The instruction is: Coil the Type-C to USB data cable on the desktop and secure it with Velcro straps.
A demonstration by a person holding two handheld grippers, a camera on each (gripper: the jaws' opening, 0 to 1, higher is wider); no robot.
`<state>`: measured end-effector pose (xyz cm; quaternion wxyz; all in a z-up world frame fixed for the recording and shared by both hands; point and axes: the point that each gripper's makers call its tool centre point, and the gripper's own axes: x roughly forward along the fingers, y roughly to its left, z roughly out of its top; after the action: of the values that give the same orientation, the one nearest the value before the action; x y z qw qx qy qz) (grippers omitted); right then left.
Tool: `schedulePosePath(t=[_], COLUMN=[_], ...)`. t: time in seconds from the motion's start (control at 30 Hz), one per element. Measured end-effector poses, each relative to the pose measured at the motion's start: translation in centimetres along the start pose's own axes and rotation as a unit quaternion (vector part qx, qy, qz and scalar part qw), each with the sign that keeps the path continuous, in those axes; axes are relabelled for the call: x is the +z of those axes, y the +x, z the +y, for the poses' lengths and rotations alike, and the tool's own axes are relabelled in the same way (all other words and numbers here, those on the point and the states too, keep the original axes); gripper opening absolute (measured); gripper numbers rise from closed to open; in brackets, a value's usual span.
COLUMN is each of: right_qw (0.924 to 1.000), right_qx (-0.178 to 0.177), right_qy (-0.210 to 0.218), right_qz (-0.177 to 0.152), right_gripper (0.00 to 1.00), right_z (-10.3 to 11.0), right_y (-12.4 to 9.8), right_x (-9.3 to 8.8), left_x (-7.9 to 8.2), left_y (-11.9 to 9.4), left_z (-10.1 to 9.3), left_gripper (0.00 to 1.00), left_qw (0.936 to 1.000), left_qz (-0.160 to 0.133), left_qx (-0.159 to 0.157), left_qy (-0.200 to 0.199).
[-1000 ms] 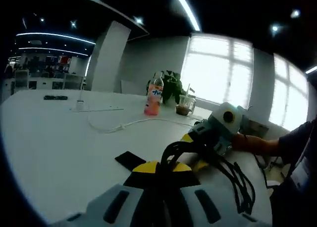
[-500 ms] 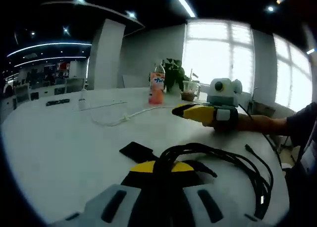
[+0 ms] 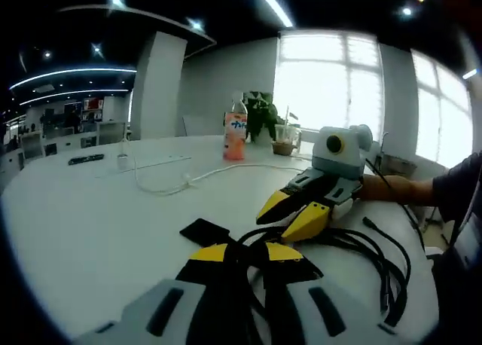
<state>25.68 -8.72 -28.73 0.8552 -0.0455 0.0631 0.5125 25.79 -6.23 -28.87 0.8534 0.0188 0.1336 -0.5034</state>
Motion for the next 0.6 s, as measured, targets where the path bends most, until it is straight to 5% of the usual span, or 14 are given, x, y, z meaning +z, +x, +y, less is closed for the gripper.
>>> schedulePosePath(t=[0.23, 0.43, 0.6], right_qw=[0.9995, 0.9884, 0.978], right_qx=[0.002, 0.025, 0.023], right_qy=[-0.031, -0.147, -0.203], right_qz=[-0.003, 0.028, 0.04], right_gripper=[0.18, 0.18, 0.18], right_z=[0.4, 1.8, 2.6], right_y=[-0.5, -1.1, -0.7], right_x=[0.2, 0.0, 0.4], left_x=[0.3, 0.0, -0.5], left_y=[-0.5, -0.6, -0.5], left_z=[0.4, 1.0, 1.0], left_gripper=[0.18, 0.15, 0.11], left_qw=[0.9999, 0.9994, 0.999], left_qz=[-0.008, -0.015, -0.01], left_qx=[0.008, 0.023, 0.024], left_qy=[0.009, -0.019, -0.038])
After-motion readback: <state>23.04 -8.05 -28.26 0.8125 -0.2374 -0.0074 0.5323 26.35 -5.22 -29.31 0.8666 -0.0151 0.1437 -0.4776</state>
